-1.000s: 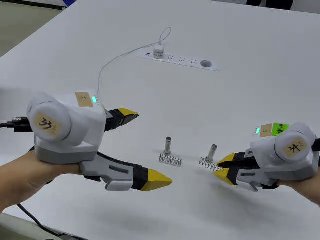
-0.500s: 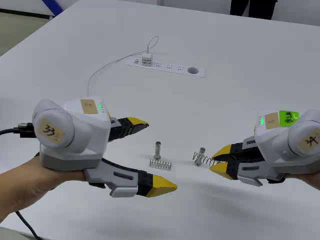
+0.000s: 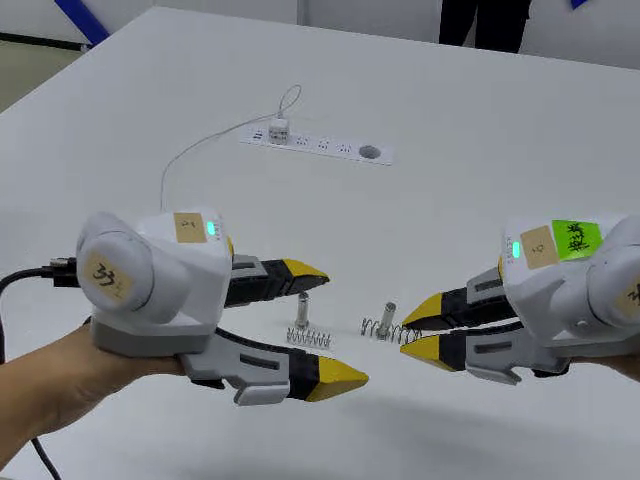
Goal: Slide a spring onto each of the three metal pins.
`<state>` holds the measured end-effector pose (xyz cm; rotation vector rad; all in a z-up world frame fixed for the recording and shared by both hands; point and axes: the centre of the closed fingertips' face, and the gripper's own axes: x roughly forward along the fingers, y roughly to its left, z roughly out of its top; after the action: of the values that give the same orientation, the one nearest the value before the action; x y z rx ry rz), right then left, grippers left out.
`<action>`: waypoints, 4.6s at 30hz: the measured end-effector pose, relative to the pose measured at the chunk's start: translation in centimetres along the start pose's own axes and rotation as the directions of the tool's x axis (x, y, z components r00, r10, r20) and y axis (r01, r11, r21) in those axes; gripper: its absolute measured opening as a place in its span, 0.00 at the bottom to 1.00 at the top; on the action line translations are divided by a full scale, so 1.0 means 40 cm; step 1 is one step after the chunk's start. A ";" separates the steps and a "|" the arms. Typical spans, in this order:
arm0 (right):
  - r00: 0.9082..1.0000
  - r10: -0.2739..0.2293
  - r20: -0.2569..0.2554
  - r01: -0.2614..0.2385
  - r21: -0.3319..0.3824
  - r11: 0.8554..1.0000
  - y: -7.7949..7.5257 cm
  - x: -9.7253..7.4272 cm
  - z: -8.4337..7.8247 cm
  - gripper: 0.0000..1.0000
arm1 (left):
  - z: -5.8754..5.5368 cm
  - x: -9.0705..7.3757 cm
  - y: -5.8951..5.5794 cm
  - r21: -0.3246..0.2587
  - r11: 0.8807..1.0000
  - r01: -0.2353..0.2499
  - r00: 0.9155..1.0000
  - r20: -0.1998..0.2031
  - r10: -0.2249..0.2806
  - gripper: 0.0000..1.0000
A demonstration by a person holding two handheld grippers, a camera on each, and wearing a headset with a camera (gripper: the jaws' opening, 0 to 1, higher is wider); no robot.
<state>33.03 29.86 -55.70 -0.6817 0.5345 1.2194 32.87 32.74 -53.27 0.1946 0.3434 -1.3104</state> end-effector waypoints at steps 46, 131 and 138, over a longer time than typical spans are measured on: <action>0.995 0.104 0.006 -0.103 -0.113 0.988 0.070 0.007 0.037 0.11 | -0.038 0.016 -0.061 0.083 0.989 0.118 0.992 -0.064 -0.113 0.11; 0.955 0.092 0.283 -0.134 0.134 0.982 0.054 -0.028 0.178 0.10 | -0.021 0.015 -0.054 0.138 0.984 0.111 0.990 -0.104 -0.097 0.11; 0.958 0.055 0.282 -0.098 0.140 0.985 0.020 -0.034 0.187 0.10 | -0.032 0.002 -0.017 0.131 0.990 0.051 0.994 -0.104 -0.037 0.19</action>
<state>31.97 34.55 -49.75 -0.3540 0.4168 1.3066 32.07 32.93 -54.45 0.3695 0.3478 -1.3711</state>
